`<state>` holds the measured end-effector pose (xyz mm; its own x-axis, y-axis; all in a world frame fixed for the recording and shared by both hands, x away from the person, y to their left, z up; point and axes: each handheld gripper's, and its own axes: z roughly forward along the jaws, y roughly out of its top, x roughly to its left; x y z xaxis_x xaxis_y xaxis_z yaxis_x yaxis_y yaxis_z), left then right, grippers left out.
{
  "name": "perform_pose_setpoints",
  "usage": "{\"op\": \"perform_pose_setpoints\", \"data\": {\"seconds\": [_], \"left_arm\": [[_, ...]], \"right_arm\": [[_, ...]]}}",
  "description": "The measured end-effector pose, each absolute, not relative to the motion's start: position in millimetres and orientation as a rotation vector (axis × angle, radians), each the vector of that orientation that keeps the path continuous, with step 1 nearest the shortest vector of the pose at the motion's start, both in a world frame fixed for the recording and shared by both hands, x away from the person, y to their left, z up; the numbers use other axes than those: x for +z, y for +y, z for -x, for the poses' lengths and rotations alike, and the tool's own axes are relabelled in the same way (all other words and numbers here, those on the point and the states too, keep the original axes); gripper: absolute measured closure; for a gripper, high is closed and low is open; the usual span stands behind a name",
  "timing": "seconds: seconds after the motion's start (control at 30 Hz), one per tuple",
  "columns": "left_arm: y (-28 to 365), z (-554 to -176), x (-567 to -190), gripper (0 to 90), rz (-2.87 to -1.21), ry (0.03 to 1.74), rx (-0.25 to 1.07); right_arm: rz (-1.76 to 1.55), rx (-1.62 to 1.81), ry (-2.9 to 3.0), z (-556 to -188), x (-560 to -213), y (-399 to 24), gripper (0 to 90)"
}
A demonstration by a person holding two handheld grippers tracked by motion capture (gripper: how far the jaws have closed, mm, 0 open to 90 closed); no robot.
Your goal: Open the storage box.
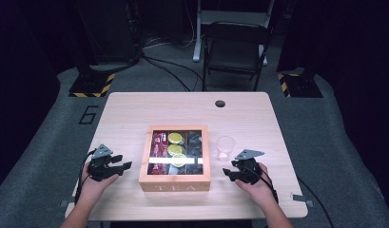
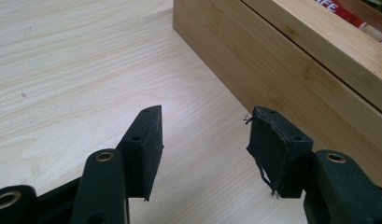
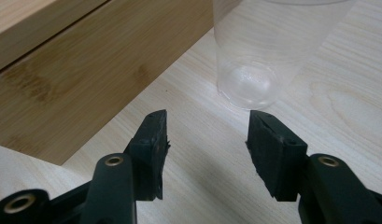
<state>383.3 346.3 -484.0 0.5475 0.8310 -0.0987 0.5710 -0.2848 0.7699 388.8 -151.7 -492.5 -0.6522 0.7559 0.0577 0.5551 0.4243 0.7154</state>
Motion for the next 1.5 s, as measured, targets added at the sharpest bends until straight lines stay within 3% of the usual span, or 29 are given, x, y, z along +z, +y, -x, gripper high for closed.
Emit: {"op": "perform_pose_setpoints", "data": {"seconds": [0.6, 1.13, 1.5], "left_arm": [[342, -378, -474, 49.2, -1.99, 1.096, 0.4], [340, -375, -469, 50.2, -1.997, 1.049, 0.401], [339, -376, -470, 50.0, -2.004, 1.056, 0.406]], "right_arm": [[-1.091, 1.124, 2.374, -382, -476, -149, 50.7], [-1.037, 1.159, 2.393, -371, -433, -132, 50.5], [-0.95, 1.206, 2.419, -342, -435, -118, 60.6]]}}
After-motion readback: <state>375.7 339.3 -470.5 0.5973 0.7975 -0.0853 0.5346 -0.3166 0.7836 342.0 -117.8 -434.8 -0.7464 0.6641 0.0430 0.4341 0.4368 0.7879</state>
